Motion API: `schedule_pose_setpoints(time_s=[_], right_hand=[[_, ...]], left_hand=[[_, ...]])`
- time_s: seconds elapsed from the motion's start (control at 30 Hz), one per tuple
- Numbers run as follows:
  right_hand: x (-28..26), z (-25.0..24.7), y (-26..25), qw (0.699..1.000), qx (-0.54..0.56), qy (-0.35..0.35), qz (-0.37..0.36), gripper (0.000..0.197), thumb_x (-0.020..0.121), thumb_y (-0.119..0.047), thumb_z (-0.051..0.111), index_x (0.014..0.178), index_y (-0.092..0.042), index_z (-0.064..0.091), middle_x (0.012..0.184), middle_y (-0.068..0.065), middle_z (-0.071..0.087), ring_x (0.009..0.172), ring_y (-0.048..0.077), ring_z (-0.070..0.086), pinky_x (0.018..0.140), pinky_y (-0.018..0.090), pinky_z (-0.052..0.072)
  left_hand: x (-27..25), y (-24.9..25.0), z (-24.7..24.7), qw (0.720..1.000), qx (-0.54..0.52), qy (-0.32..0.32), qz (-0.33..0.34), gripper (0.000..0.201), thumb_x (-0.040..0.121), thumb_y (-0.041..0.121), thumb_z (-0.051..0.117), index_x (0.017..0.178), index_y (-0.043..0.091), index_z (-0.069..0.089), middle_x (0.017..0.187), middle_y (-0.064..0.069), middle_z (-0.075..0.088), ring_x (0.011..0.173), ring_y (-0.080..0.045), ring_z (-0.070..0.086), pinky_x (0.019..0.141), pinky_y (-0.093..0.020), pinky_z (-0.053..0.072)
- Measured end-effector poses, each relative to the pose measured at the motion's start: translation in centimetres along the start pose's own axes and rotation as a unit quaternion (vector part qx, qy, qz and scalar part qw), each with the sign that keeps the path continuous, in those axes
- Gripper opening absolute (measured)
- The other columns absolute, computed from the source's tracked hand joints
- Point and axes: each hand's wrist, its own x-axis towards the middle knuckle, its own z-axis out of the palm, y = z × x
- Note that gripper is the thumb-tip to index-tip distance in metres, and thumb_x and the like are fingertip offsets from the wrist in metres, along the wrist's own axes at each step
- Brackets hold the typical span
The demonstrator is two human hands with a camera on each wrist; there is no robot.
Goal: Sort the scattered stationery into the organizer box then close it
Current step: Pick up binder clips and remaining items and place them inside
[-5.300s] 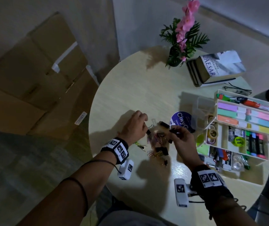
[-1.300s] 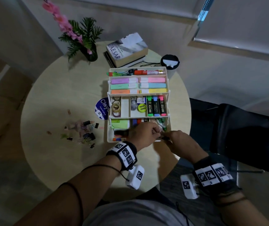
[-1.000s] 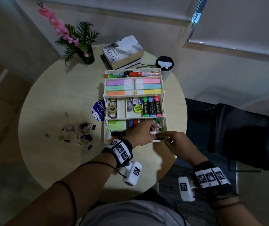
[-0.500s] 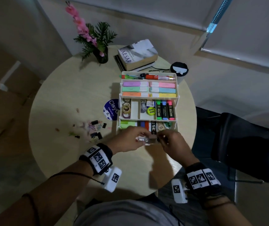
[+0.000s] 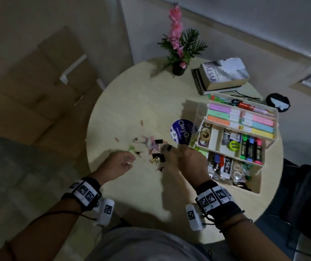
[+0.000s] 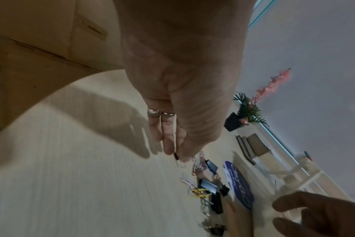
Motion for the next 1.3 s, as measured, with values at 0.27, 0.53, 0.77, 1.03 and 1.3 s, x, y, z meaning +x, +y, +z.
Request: schedule_pose_setpoints(time_s=[0.27, 0.53, 0.77, 1.03, 1.3], right_hand=[[1.0, 5.4, -4.0, 0.99, 0.068, -0.107, -0.065, 0.065, 0.092, -0.012, 0.067, 0.152, -0.021, 0.043, 0.133, 0.013, 0.055, 0.103, 0.034, 0.068, 0.082, 0.041, 0.06], [-0.1, 7.2, -4.4, 0.992, 0.118, -0.048, -0.026, 0.041, 0.099, -0.006, 0.058, 0.14, -0.004, 0.052, 0.114, 0.018, 0.057, 0.085, 0.039, 0.067, 0.076, 0.045, 0.059], [-0.3, 7.5, -4.6, 0.993, 0.116, -0.007, -0.014, 0.03, 0.091, -0.006, 0.07, 0.12, -0.005, 0.063, 0.107, 0.012, 0.057, 0.079, 0.031, 0.066, 0.07, 0.042, 0.061], [0.6, 8.1, -5.1, 0.995, 0.097, 0.002, 0.036, 0.012, 0.095, -0.007, 0.059, 0.107, -0.005, 0.057, 0.1, 0.016, 0.065, 0.083, 0.034, 0.066, 0.067, 0.038, 0.051], [1.1, 8.0, -4.7, 0.99, 0.128, -0.034, 0.042, 0.02, 0.093, -0.002, 0.057, 0.112, -0.002, 0.056, 0.11, 0.018, 0.058, 0.087, 0.035, 0.062, 0.075, 0.045, 0.055]], left_hand=[[2.6, 0.4, 1.0, 0.968, 0.183, -0.047, 0.163, 0.044, 0.093, 0.0, 0.062, 0.131, 0.023, 0.064, 0.13, 0.006, 0.059, 0.114, -0.016, 0.06, 0.093, -0.033, 0.053], [5.8, 5.3, 2.4, 0.815, 0.428, -0.105, 0.378, 0.055, 0.084, -0.004, 0.059, 0.133, 0.018, 0.057, 0.146, -0.001, 0.052, 0.125, -0.033, 0.051, 0.092, -0.047, 0.051], [6.0, 6.0, 1.6, 0.791, 0.468, -0.115, 0.376, 0.049, 0.089, 0.012, 0.03, 0.133, 0.027, 0.045, 0.121, -0.004, 0.067, 0.113, -0.036, 0.058, 0.088, -0.052, 0.05], [6.0, 6.1, 3.0, 0.811, 0.475, -0.102, 0.327, 0.039, 0.099, 0.006, 0.054, 0.134, 0.02, 0.06, 0.14, -0.003, 0.058, 0.133, -0.032, 0.044, 0.113, -0.054, 0.027], [6.4, 5.5, 2.6, 0.873, 0.344, -0.153, 0.309, 0.038, 0.084, 0.025, 0.073, 0.12, 0.021, 0.06, 0.116, -0.001, 0.058, 0.105, -0.02, 0.055, 0.088, -0.039, 0.049]])
